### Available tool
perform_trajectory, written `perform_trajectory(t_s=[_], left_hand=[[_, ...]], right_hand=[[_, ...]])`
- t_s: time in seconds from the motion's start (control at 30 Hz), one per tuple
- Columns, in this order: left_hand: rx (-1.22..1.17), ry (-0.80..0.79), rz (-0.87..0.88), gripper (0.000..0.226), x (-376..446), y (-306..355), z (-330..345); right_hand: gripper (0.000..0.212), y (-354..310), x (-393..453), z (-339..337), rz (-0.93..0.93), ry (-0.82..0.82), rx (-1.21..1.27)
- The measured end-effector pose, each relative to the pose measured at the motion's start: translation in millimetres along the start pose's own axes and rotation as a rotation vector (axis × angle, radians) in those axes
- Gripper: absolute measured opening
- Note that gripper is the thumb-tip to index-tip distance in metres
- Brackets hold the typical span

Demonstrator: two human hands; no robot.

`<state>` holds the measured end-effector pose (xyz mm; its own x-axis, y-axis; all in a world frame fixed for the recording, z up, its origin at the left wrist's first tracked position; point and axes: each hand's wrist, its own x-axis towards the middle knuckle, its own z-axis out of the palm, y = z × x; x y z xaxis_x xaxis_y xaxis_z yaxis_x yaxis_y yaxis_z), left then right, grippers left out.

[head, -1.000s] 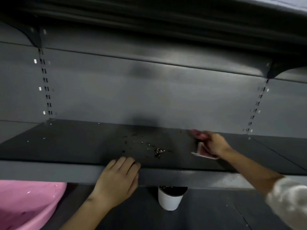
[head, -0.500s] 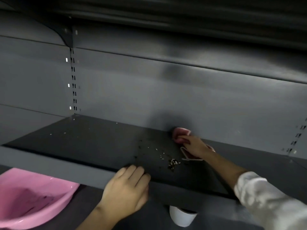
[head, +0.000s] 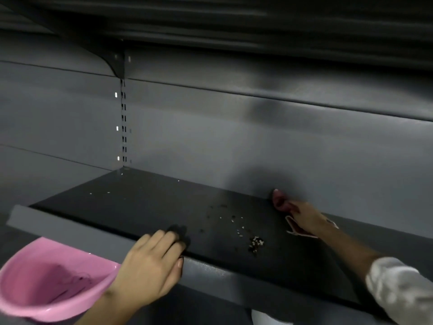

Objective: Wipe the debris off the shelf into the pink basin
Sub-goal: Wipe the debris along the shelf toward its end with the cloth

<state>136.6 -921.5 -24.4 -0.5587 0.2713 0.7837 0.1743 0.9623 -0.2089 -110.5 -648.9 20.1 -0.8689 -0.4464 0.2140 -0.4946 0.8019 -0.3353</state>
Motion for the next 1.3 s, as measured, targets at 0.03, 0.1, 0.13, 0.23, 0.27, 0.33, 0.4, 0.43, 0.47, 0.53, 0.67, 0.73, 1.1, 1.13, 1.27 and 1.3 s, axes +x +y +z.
perform_trajectory(t_s=[0.03,0.1,0.13,0.23,0.27,0.33,0.4,0.43,0.47,0.53,0.67,0.73,1.1,1.13,1.27,1.3], left_hand=[[-0.01,-0.002,-0.002,0.016,0,0,0],[-0.026,-0.001,-0.009,0.018,0,2,2],[-0.029,0.001,-0.01,0.019,-1,2,3],[-0.03,-0.001,0.004,0.028,-2,-2,4],[-0.03,0.004,0.017,0.03,-2,-3,3],[-0.058,0.019,0.052,0.03,-2,-9,1],[-0.097,0.013,0.078,0.029,-5,-21,-3],[-0.107,0.007,0.081,0.029,-8,-29,-5],[-0.115,0.003,0.078,0.03,-11,-39,-7],[-0.137,0.0,0.066,0.032,-20,-61,-9],[-0.126,0.019,0.07,0.046,-32,-91,-11],[-0.137,0.01,0.085,0.04,-34,-97,-12],[-0.218,0.024,0.151,0.032,-33,-105,-13],[-0.213,0.03,0.154,0.032,-33,-108,-13],[-0.205,0.039,0.141,0.032,-36,-124,-12],[-0.199,0.047,0.143,0.032,-38,-127,-11]], right_hand=[[0.035,-13,1,4,-0.042,-0.007,0.009],[0.036,-38,0,13,-0.121,-0.019,0.03],[0.036,-50,-3,17,-0.16,-0.024,0.045],[0.036,-81,-15,26,-0.24,-0.036,0.118],[0.036,-88,-19,24,-0.243,-0.028,0.153],[0.033,-91,-28,9,-0.219,0.07,0.216],[0.027,-82,-44,-12,-0.119,0.188,0.268],[0.026,-70,-55,-23,-0.038,0.213,0.242],[0.026,-56,-68,-33,0.047,0.216,0.182],[0.028,-29,-96,-43,0.245,0.138,0.051],[0.049,-41,-129,-27,0.406,-0.008,-0.139],[0.056,-73,-123,-10,0.364,-0.022,-0.138],[0.04,-239,-58,70,0.059,0.01,0.139],[0.042,-241,-55,67,0.08,0.041,0.147],[0.033,-196,-66,27,0.267,0.154,0.184],[0.03,-175,-73,17,0.338,0.172,0.132]])
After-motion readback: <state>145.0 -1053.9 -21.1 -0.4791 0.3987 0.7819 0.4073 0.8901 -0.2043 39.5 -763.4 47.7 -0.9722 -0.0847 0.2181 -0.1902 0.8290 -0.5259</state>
